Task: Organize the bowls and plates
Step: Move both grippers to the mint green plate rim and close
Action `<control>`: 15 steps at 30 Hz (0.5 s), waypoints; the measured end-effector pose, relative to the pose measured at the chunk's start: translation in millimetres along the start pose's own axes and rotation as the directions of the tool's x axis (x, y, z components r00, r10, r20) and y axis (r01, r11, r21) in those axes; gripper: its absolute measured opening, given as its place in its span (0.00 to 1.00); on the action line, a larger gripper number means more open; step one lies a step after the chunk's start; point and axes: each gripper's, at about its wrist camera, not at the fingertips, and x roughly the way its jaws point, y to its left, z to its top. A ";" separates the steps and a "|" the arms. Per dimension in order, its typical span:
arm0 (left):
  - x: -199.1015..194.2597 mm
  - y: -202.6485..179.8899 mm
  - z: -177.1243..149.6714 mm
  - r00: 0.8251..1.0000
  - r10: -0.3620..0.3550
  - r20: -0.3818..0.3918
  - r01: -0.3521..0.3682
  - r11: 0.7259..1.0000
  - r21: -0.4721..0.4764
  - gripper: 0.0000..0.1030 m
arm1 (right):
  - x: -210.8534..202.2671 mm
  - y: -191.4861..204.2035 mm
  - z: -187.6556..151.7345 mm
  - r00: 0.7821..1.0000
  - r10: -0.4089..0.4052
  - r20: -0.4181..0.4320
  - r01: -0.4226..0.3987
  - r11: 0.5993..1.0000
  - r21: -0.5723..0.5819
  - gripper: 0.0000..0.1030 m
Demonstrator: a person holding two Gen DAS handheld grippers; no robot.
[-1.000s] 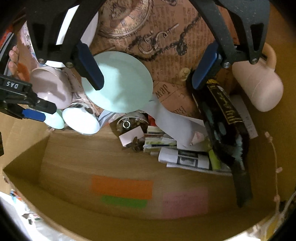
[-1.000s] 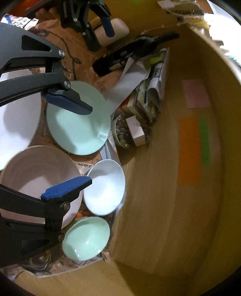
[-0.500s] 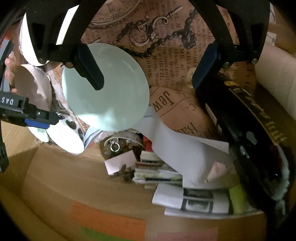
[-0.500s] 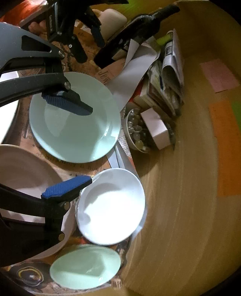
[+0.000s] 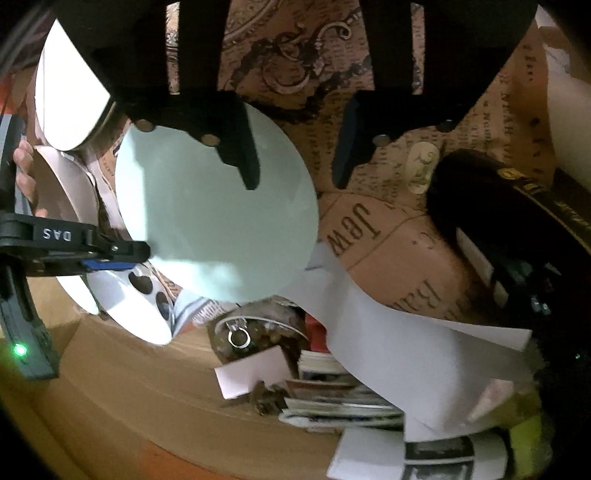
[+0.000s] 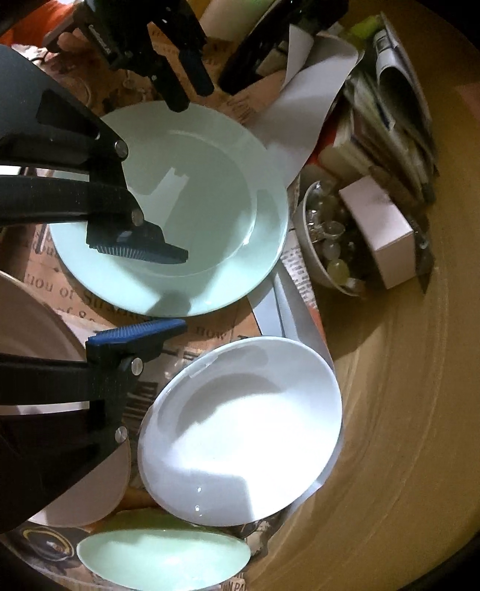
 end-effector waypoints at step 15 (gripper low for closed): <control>20.9 3.4 -5.8 0.996 -0.074 -0.046 0.073 0.997 -0.006 0.24 | 28.8 16.1 10.8 0.996 -0.045 -0.079 0.041 0.998 -0.056 0.27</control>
